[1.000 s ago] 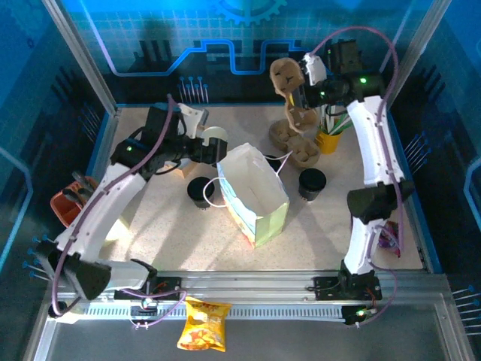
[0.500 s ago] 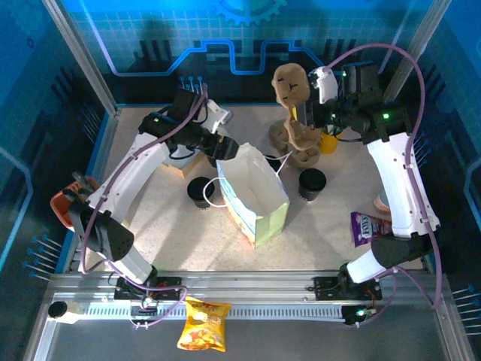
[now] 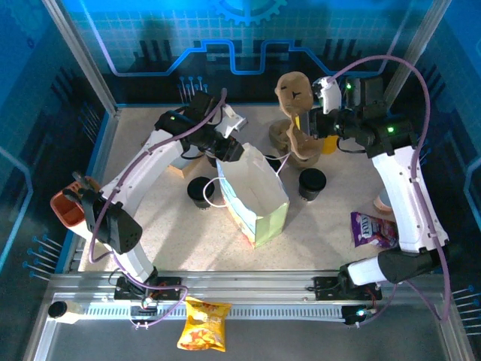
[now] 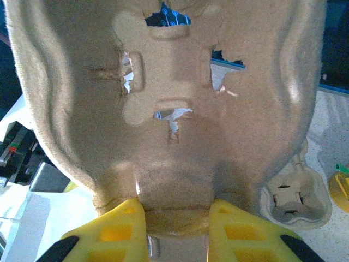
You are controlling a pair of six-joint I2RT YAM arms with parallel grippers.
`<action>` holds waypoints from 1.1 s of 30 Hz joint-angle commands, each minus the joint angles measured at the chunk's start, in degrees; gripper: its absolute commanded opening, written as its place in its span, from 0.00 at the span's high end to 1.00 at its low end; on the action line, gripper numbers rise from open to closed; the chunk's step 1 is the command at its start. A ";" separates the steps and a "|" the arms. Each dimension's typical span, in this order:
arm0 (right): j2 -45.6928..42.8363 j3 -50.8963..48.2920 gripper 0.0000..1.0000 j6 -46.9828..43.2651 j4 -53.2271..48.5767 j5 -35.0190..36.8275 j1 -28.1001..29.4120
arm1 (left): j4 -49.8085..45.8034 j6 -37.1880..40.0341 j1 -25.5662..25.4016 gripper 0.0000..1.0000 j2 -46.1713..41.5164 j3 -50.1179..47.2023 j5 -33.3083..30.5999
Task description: Pack the takeout coffee
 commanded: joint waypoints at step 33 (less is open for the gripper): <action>-6.39 -4.78 0.74 7.53 9.39 -6.41 7.67 | 4.26 -20.78 -1.15 0.76 -2.52 -2.71 -3.71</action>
